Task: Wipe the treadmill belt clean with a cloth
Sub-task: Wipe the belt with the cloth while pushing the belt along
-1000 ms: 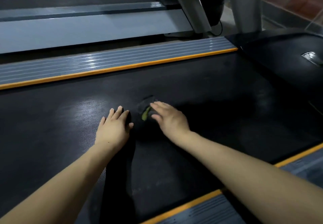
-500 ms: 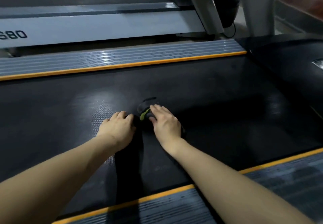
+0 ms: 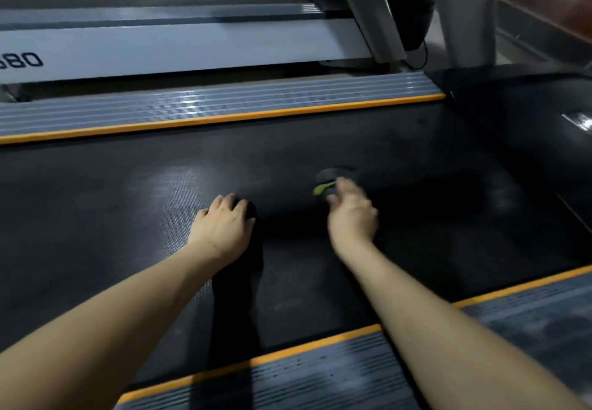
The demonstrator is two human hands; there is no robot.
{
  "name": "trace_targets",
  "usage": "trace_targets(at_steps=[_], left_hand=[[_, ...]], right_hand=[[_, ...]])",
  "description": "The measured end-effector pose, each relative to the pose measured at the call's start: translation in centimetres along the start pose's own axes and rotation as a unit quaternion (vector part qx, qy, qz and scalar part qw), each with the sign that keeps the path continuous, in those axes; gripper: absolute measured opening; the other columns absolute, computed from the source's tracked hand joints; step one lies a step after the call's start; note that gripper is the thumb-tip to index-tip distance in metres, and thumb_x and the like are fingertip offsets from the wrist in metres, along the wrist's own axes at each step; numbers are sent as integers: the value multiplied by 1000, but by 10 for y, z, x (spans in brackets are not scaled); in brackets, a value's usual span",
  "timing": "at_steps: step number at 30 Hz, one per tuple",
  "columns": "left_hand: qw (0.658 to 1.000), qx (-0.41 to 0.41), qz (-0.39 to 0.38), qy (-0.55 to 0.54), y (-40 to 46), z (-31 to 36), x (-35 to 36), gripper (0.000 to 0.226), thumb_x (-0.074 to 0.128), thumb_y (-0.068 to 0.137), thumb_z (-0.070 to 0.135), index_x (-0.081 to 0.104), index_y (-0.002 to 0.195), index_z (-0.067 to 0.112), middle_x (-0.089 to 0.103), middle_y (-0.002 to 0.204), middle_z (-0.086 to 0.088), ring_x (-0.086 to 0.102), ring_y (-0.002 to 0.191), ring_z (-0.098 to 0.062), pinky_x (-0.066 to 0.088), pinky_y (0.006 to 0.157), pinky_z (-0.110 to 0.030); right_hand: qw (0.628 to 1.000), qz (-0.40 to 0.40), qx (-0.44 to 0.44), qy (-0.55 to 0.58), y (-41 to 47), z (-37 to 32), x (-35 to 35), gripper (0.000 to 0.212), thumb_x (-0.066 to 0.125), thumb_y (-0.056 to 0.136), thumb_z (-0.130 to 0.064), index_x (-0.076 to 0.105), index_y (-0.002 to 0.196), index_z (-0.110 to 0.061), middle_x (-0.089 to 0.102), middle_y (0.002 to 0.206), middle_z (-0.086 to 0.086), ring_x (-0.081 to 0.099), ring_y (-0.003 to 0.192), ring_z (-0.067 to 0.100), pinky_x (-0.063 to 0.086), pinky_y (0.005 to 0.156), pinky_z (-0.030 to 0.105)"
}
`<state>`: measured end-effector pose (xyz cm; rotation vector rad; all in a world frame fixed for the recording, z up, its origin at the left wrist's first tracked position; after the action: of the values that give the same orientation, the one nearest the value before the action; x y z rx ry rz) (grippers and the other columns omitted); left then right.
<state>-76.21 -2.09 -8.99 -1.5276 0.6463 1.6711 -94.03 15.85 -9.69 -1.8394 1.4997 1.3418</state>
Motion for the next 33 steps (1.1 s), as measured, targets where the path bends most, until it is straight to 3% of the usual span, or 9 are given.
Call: trace_targets(at_steps=[5,7,11,14,18,22,24,29,33], left_hand=[[1000,3,-12,21,2,-3,8,43,46,99,47,51,131,19,43,146,-4,37,138,-27,41,104,-48],[1000,9,-16,20,-3,-7,13,51,45,100,48,44,142,19,32,158,-6,29,147,-28,36,110,-48],[998,26,-26,43,-15,-12,22,64,36,103,52,23,158,22,12,168,-6,9,156,-26,23,121,-44],[998,25,-30,42,-17,-13,25,66,32,103,54,18,160,24,7,170,-5,4,157,-26,19,123,-44],[998,22,-34,47,-16,-13,28,66,32,103,53,17,160,22,6,169,-6,5,156,-28,20,122,-47],[998,10,-34,44,-16,-11,29,64,32,103,51,18,158,20,6,169,-7,4,156,-30,20,121,-50],[999,2,-42,35,-16,-8,30,64,32,104,49,17,158,20,3,169,-7,2,156,-30,18,121,-52],[999,2,-37,18,-21,-2,30,66,31,104,49,15,159,18,2,169,-9,1,155,-32,17,123,-50],[999,-1,-35,1,-26,0,34,65,33,103,50,18,159,20,4,169,-9,1,155,-33,14,124,-50]], right_hand=[[953,-101,-274,82,-41,-47,18,48,76,85,-26,66,132,-25,65,135,-3,61,126,19,52,102,34],[960,-93,-261,51,-17,-5,5,47,74,87,-28,65,133,-28,64,137,-4,61,126,16,52,103,34],[998,-33,-48,-5,38,81,-30,43,65,95,-35,59,137,-31,59,143,-6,61,124,25,49,99,36],[999,-10,12,-37,34,75,-31,44,60,98,-33,56,141,-25,55,147,-1,56,129,27,47,101,39],[999,-17,-46,22,-9,18,-3,43,69,92,-29,63,134,-22,62,140,3,59,126,26,50,97,38],[958,-89,-256,90,-70,-37,18,47,74,89,-28,65,134,-24,63,138,-1,59,128,20,50,103,32],[946,-103,-292,97,-57,-16,7,46,73,89,-29,64,135,-26,62,139,-2,58,129,17,49,106,30],[994,-32,-93,36,3,82,-39,43,69,93,-28,63,136,-25,59,143,-2,57,130,19,45,108,34],[1000,8,27,-1,-4,63,-32,44,63,96,-27,60,139,-20,56,146,3,57,128,28,47,100,40]])
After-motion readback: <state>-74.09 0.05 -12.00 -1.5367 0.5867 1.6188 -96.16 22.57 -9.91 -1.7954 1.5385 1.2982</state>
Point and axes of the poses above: each hand's wrist, its own y-axis towards the middle knuckle, its own x-axis out of the palm, z = x × y, the point moved 5 cm from there along y, towards the middle knuckle
